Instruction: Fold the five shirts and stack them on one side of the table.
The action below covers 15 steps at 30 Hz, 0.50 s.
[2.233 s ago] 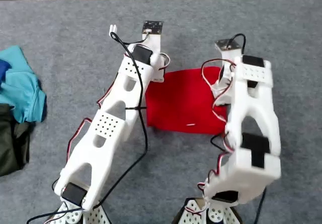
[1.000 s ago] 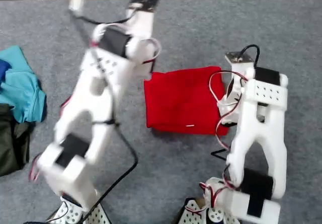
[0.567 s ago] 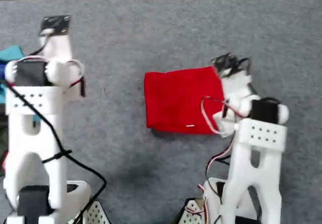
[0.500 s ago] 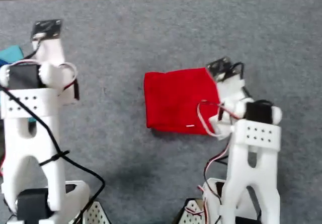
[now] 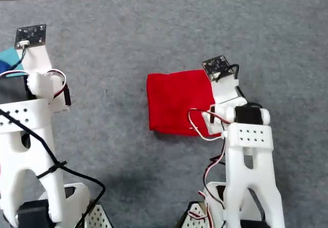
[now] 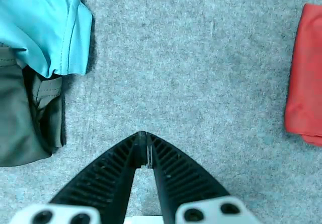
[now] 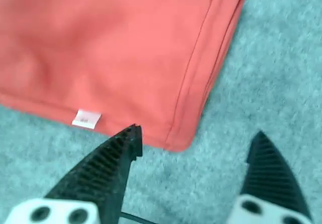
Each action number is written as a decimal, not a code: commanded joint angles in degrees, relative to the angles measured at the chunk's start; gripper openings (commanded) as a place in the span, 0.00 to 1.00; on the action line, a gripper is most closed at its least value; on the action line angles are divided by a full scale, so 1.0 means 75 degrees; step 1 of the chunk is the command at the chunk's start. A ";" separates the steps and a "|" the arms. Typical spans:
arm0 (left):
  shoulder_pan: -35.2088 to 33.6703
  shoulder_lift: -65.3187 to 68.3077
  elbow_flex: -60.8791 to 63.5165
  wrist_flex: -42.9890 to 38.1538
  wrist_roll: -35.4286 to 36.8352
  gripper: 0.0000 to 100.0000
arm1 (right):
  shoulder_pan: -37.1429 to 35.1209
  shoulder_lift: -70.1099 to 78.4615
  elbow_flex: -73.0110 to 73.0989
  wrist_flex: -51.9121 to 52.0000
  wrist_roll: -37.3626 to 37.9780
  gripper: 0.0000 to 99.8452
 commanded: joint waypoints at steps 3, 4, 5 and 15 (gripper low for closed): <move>-0.0305 -0.0217 -0.0012 -0.0082 -0.0035 0.02 | -0.0064 0.1248 -0.0018 -0.0926 -0.0703 0.29; -0.0363 -0.0217 -0.0012 -0.0082 -0.0035 0.02 | -0.0064 0.1495 -0.0041 -0.1090 -0.0774 0.29; -0.0434 -0.0217 -0.0012 -0.0082 -0.0035 0.02 | -0.0064 0.1752 -0.0111 -0.1196 -0.0821 0.29; -0.0703 -0.0217 -0.0012 -0.0082 -0.0352 0.02 | -0.0076 0.3628 -0.0674 -0.1500 -0.0961 0.29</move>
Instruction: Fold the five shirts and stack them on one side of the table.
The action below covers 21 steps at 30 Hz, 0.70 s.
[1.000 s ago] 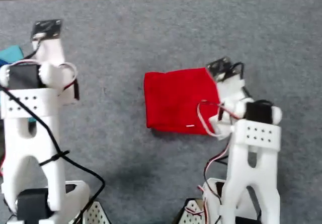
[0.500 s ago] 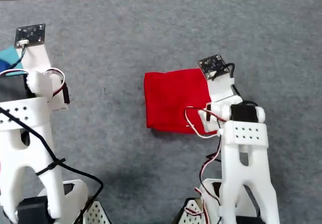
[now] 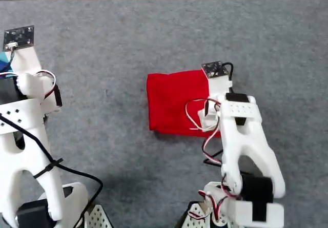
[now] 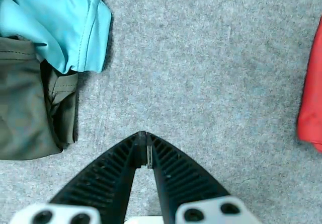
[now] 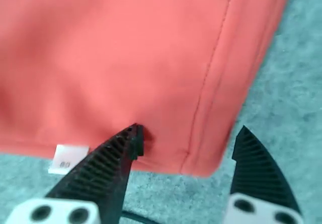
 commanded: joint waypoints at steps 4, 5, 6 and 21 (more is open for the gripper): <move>-0.0070 -0.0217 -0.0012 -0.0082 -0.0070 0.02 | -0.0100 0.0721 -0.0428 -0.0504 -0.0035 0.29; -0.0070 -0.0217 -0.0012 -0.0082 -0.0059 0.02 | -0.0100 0.0803 -0.0428 -0.0527 -0.0035 0.29; -0.0070 -0.0217 -0.0012 -0.0082 -0.0035 0.02 | -0.0100 0.0873 -0.0451 -0.0551 -0.0023 0.29; -0.0035 -0.1002 -0.0047 -0.0082 -0.0059 0.02 | -0.0053 0.1670 -0.0990 -0.0516 -0.0012 0.02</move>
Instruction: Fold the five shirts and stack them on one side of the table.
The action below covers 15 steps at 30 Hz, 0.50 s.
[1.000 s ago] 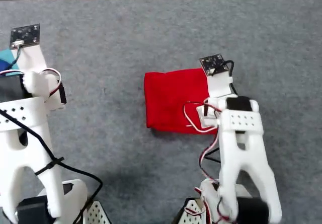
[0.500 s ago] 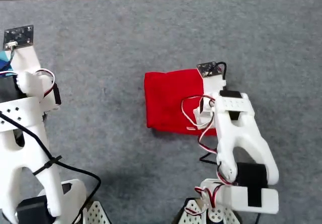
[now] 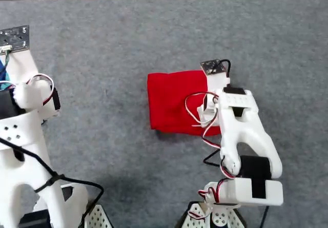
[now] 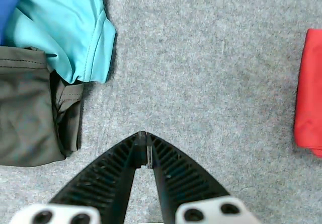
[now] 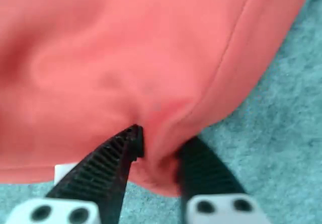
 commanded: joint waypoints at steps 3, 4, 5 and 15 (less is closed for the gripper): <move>-0.0059 -0.0229 -0.0023 -0.0082 -0.0047 0.02 | -0.0076 0.0205 -0.0229 -0.0094 -0.0047 0.01; -0.0059 -0.0229 -0.0023 -0.0082 -0.0047 0.02 | -0.0076 0.0205 -0.0240 -0.0094 -0.0059 0.01; -0.0070 -0.0229 -0.0023 -0.0082 -0.0047 0.02 | -0.0076 0.0205 -0.0252 -0.0094 -0.0070 0.01; -0.0070 -0.0486 -0.0023 -0.0082 -0.0047 0.02 | 0.0639 0.0264 -0.2374 0.1723 0.2848 0.01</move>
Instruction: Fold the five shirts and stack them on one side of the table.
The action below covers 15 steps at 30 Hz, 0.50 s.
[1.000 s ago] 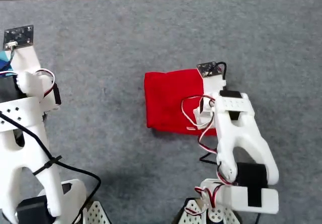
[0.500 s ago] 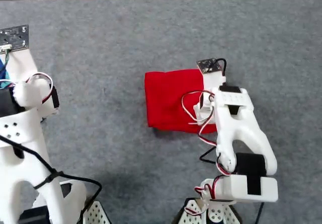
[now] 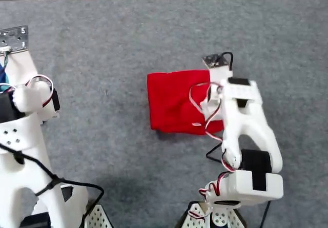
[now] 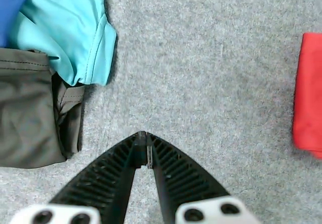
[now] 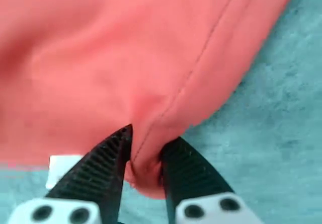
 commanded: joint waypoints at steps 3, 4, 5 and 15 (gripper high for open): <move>-0.0070 -0.0440 -0.0012 -0.0082 -0.0047 0.02 | 0.0416 0.0018 -0.1530 0.0363 0.2673 0.01; -0.0070 -0.0498 -0.0012 -0.0082 -0.0047 0.02 | 0.0475 0.0018 -0.1764 0.0363 0.2801 0.01; -0.0070 -0.0533 -0.0012 -0.0082 -0.0047 0.02 | 0.0522 0.0029 -0.2010 0.0363 0.2919 0.01; -0.0070 -0.0920 -0.0012 -0.0035 -0.0047 0.02 | 0.0651 0.1213 -0.3452 0.0211 0.4255 0.01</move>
